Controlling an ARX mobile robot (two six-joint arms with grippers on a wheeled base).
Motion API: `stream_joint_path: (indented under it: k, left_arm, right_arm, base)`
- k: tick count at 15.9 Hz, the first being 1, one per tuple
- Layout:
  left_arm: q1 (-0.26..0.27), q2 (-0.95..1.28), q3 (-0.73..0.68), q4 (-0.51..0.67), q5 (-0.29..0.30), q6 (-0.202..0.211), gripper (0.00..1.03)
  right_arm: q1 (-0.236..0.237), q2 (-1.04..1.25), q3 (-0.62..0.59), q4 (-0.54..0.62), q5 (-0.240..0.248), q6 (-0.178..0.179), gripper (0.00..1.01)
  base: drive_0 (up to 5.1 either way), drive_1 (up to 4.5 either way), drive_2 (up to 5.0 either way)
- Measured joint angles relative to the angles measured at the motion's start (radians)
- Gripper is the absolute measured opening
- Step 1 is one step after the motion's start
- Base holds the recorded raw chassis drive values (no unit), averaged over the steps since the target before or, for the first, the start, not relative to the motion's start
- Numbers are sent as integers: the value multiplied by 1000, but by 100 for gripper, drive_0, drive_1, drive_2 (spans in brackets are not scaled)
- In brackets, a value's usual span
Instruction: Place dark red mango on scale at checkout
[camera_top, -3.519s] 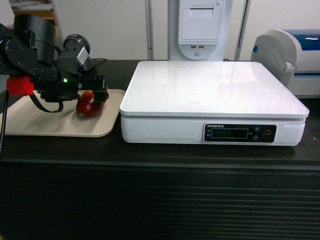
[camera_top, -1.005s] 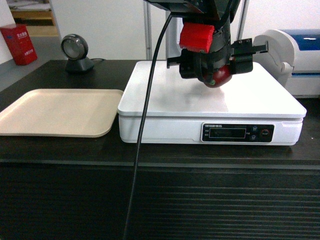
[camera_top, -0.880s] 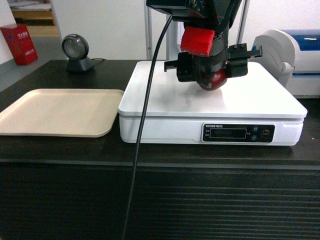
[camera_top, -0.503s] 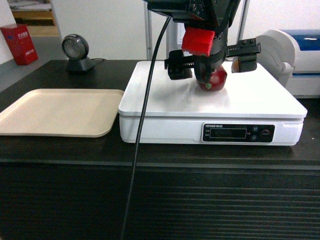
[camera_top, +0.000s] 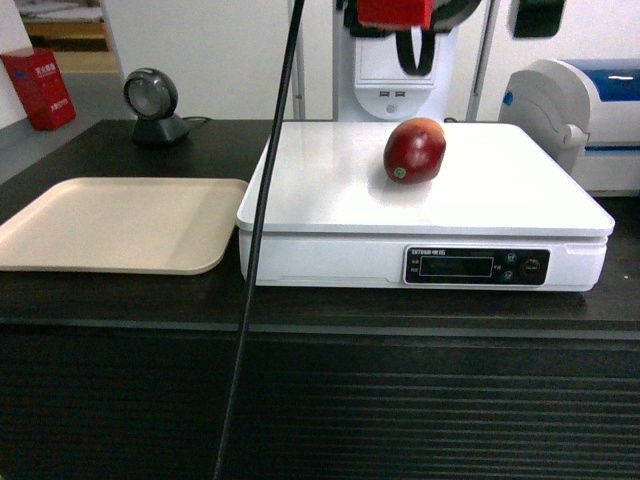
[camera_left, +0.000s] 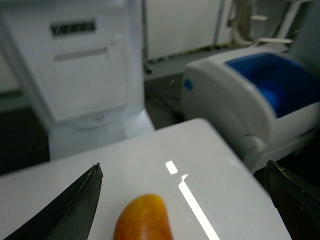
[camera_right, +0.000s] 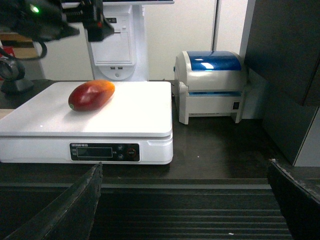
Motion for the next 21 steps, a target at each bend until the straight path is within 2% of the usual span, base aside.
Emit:
stream_joint_path:
  k: [2,3,4,5,7,9,10,12,13,14,15,16,17,18,19,21]
  left_arm:
    - [-9,-120,-161,124,174,145,98]
    - [-6,-181,-255,143,284,182,98]
    - [20,-225,-349,178,367,184,98]
    - [53,-254,-418,209,401,178,98]
    - [134,-329,-547,283,407,176,98]
    - [202,-402,-622,313,389,163,98]
    - [238,-418,-639,309,370,148,98]
    - [322,-421,-662,280,344,93,98]
    - [354,-422,-699,361,264,74,94]
    - [392,-468,-795,470,102,67,84]
    - [436,-554,-920,531,14,60,73]
    - [489,-655,-1030,564,21,52,62]
    - [545,-782,-1141,574,61,51,49]
    - [594,-877,-1238,576,124,51,38]
    - [618,-970,-1353,575,134,50,26]
    - [610,-1122,-1538,598,148,50,4]
  right_arm:
    - [0,0,0,0,0,0,98]
    - [0,0,0,0,0,0,98]
    - [0,0,0,0,0,0,98]
    - [0,0,0,0,0,0,98]
    - [0,0,0,1,0,0,98]
    - [0,0,0,0,0,0,98]
    - [0,0,0,0,0,0,98]
    - [0,0,0,0,0,0,98]
    - [0,0,0,0,0,0,98]
    - [0,0,0,0,0,0,98]
    - [0,0,0,0,0,0,98]
    - [0,0,0,0,0,0,98]
    - [0,0,0,0,0,0,98]
    - [0,0,0,0,0,0,98]
    - [0,0,0,1,0,0,98]
    - [0,0,0,0,0,0,98]
  base:
    - [0,0,0]
    - [0,0,0]
    - [0,0,0]
    - [0,0,0]
    - [0,0,0]
    - [0,0,0]
    - [0,0,0]
    - [0,0,0]
    - [0,0,0]
    - [0,0,0]
    - [0,0,0]
    - [0,0,0]
    - [0,0,0]
    - [0,0,0]
    - [0,0,0]
    - [0,0,0]
